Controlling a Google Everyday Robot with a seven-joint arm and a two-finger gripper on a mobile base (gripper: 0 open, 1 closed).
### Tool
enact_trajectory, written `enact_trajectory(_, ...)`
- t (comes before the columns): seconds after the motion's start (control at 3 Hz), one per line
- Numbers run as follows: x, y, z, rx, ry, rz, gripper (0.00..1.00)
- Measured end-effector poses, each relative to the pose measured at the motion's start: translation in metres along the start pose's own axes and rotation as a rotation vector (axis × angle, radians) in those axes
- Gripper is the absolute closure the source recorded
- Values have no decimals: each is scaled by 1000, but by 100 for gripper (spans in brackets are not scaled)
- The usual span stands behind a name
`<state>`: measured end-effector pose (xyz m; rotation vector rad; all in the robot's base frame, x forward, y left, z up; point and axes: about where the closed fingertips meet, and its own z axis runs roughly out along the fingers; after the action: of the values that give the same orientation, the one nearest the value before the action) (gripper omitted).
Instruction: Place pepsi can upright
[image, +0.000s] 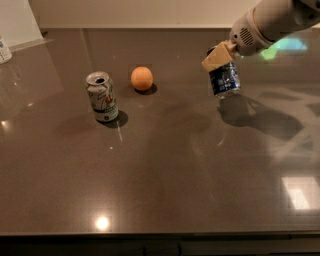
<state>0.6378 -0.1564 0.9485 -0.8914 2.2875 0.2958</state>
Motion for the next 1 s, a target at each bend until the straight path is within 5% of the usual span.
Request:
enact_trajectory(0.33,3,11,-8,8,-155,-114,100)
enact_trajectory(1.0,-11,2,-32,43,-527,-240,100)
